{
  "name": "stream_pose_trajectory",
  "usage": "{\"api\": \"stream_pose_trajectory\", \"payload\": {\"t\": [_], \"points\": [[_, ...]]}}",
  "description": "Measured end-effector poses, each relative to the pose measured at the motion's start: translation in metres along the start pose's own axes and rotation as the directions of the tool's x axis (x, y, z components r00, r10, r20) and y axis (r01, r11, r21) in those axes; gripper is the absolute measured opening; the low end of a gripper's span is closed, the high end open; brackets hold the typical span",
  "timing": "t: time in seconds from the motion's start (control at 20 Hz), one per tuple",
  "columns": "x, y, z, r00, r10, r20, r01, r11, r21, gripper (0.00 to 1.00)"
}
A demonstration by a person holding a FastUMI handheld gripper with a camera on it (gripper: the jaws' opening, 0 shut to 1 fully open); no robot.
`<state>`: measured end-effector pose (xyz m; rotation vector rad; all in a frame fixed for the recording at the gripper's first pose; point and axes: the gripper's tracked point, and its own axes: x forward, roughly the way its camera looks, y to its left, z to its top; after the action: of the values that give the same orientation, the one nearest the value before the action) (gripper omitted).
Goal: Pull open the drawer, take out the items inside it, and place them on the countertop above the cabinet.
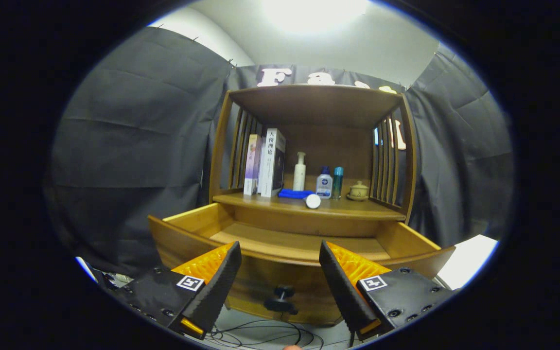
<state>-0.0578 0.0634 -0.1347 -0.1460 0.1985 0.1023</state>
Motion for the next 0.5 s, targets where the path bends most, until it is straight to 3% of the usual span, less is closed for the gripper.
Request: {"api": "stream_pose_trajectory", "payload": {"t": [0.2, 0.5], "points": [[-0.001, 0.007, -0.039, 0.997, -0.005, -0.075, 0.003, 1.0, -0.023, 0.99], [0.017, 0.002, -0.07, 0.987, -0.076, -0.139, 0.074, 0.997, -0.017, 0.98]]}}
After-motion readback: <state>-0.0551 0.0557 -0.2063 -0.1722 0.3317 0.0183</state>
